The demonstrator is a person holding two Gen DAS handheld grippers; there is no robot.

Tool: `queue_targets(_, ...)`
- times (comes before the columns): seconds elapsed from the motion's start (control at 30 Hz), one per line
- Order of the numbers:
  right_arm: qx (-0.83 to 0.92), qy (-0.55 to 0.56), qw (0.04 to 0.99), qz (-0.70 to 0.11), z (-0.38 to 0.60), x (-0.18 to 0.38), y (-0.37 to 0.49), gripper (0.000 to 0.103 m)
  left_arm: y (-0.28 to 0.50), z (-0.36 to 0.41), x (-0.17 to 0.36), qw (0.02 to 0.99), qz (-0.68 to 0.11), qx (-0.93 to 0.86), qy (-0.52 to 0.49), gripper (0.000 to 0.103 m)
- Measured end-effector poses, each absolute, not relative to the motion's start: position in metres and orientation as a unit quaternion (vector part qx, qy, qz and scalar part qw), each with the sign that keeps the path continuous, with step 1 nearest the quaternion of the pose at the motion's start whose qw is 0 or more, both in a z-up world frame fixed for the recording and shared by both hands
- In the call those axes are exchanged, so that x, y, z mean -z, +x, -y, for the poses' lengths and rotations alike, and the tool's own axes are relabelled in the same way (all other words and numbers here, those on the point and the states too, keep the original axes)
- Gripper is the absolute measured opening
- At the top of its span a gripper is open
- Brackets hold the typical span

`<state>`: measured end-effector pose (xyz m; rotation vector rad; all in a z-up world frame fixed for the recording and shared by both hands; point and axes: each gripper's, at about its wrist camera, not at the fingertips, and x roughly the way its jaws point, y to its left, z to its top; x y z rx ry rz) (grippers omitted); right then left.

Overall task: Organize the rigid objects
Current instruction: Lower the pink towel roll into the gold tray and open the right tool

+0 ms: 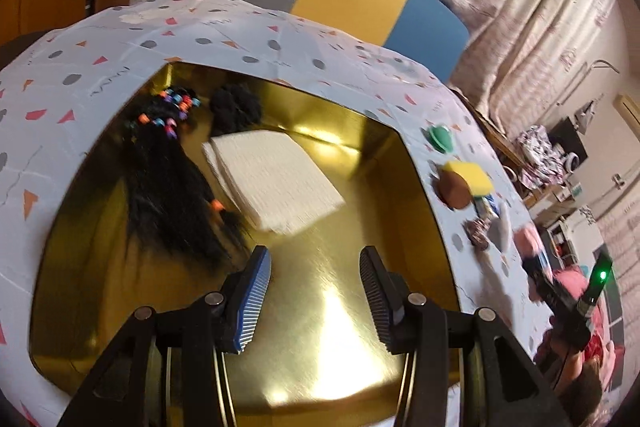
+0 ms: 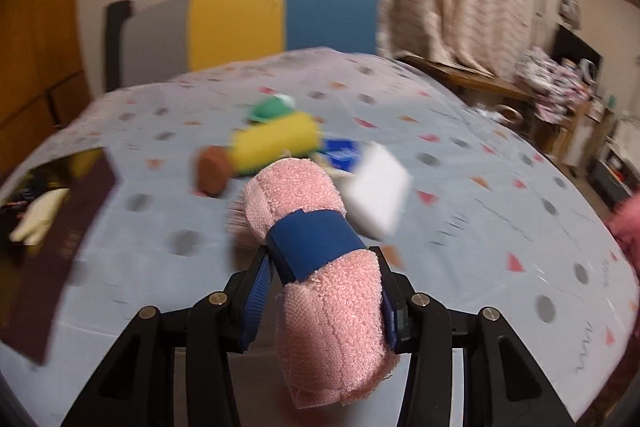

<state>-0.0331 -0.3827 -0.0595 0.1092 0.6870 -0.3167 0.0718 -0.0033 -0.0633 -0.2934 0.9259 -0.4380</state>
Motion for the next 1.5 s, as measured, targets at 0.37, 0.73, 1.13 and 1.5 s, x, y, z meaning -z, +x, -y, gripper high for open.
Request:
queue_targets(0.37,-0.002,0.065,0.941,-0.334,0.268,0.021,0.011,0.048,0.047,-0.007,0.058,0.868,-0.428,0.214,-0.130,0.047)
queue_targets(0.73,-0.098,0.010,0.918,-0.383,0.166,0.025,0.083,0.048,0.040,-0.029,0.055,0.874,-0.421,0.202,-0.132,0.047)
queue_targets(1.13,-0.085,-0.014,0.889,-0.449,0.134,0.056,0.177,0.051,0.036,-0.057,0.052,0.876,-0.417,0.184,-0.156,0.047)
queue_targets(1.5,-0.065,0.036,0.912,-0.404,0.167,0.038,0.138,0.073,0.035,-0.047,0.057,0.866,-0.427,0.201,-0.167,0.047)
